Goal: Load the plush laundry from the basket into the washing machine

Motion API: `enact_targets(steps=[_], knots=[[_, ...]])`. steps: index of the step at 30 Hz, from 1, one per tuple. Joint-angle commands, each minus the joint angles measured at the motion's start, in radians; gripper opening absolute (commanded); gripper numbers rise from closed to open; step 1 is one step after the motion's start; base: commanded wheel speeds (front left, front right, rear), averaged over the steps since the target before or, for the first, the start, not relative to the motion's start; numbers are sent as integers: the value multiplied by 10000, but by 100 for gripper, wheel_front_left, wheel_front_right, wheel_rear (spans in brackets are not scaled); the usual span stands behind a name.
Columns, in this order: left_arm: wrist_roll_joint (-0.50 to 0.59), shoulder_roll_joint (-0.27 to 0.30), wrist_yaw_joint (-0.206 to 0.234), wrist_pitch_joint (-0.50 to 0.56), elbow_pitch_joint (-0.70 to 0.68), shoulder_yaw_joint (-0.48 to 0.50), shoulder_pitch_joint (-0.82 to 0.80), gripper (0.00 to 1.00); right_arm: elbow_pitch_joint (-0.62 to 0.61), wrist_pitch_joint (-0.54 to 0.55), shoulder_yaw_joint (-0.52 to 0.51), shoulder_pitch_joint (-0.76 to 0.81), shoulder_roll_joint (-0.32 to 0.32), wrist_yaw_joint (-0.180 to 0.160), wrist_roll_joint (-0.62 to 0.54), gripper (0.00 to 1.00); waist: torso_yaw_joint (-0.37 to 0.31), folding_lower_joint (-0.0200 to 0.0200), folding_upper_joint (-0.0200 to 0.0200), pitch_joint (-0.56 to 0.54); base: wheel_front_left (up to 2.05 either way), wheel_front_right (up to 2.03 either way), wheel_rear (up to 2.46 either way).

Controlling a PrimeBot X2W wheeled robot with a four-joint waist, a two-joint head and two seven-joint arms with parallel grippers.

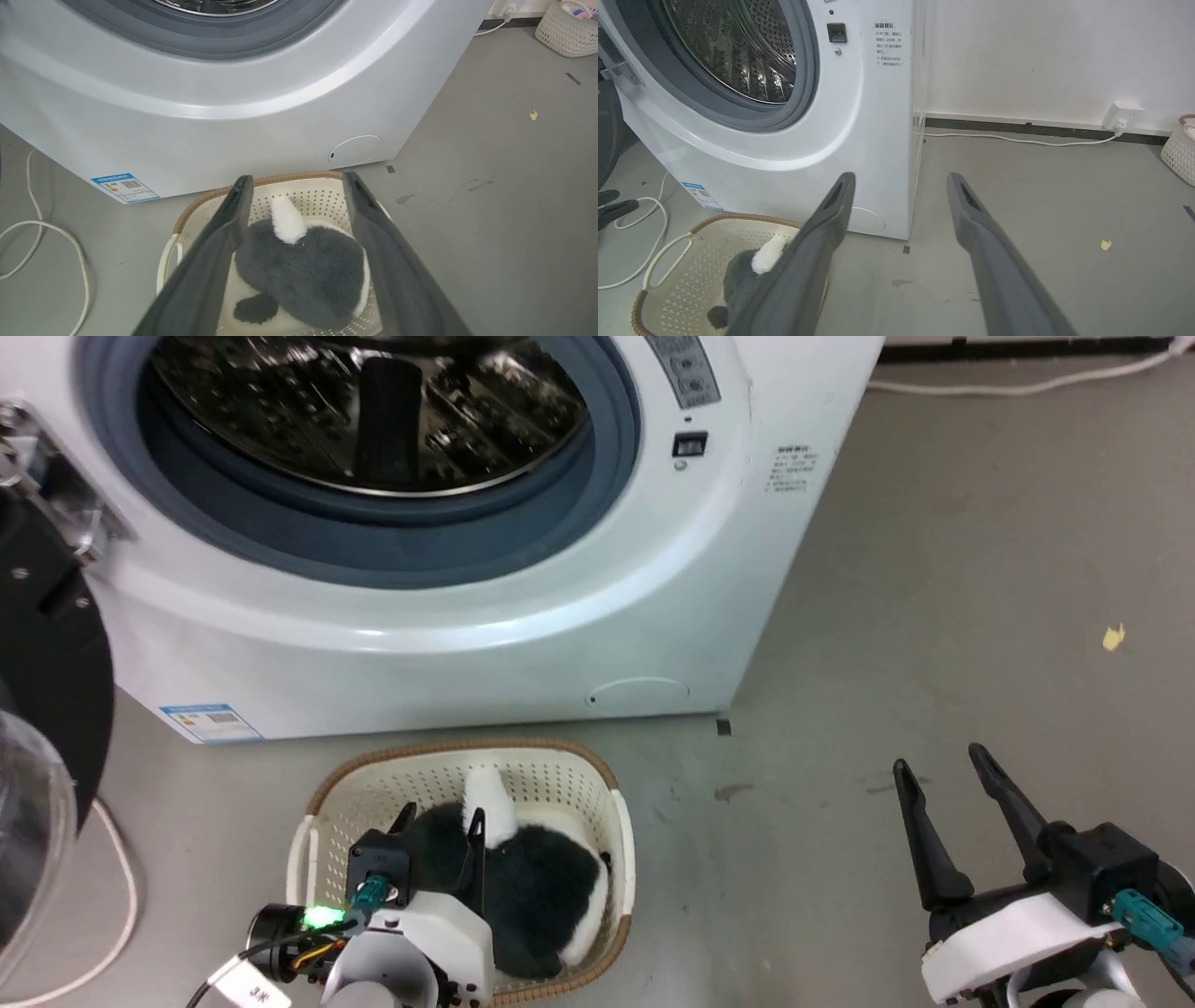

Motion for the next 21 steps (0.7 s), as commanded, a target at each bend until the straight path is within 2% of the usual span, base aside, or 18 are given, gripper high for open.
enact_targets(steps=[1,10,11,21], knots=[[-137,87,-65,-95,427,-81,-306,100,-64,-110,20,-206,-2,-4,81,100,-114,-2,-1,234,0,0,0],[-495,261,-184,-158,1795,-200,-974,100,-107,-277,-8,-444,-2,-4,250,100,-378,-2,-1,877,0,0,0],[-653,266,-296,-173,2093,-189,-1137,100,-112,-319,-24,-483,-2,-4,288,100,-428,-2,-1,1035,0,0,0],[-1062,461,-541,216,3415,-466,-2011,100,-184,-528,12,-795,-2,-5,496,100,-738,-2,-1,1878,0,0,0]])
